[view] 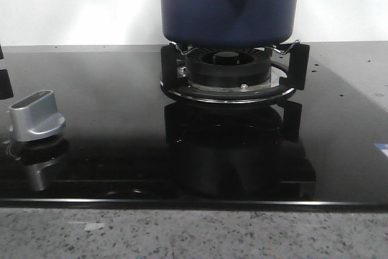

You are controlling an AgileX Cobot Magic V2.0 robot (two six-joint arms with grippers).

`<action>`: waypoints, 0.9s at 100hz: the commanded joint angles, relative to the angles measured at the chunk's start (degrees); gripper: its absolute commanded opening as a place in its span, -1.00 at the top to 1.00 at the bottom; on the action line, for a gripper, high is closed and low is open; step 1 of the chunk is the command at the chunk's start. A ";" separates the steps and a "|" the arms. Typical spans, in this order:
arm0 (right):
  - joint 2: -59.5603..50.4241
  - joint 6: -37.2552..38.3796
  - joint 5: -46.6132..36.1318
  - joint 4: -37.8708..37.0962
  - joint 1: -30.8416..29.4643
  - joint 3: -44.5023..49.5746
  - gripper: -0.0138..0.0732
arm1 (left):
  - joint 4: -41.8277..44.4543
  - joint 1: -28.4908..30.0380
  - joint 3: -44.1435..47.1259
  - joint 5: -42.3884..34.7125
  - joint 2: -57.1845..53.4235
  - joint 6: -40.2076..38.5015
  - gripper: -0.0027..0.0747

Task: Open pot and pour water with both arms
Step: 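Tilt the bowl over the pot with the right gripper to pour water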

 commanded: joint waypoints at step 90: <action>-6.14 0.06 -36.94 -2.61 1.97 12.80 0.79 | -5.71 0.13 -2.35 0.02 -2.89 -0.65 0.00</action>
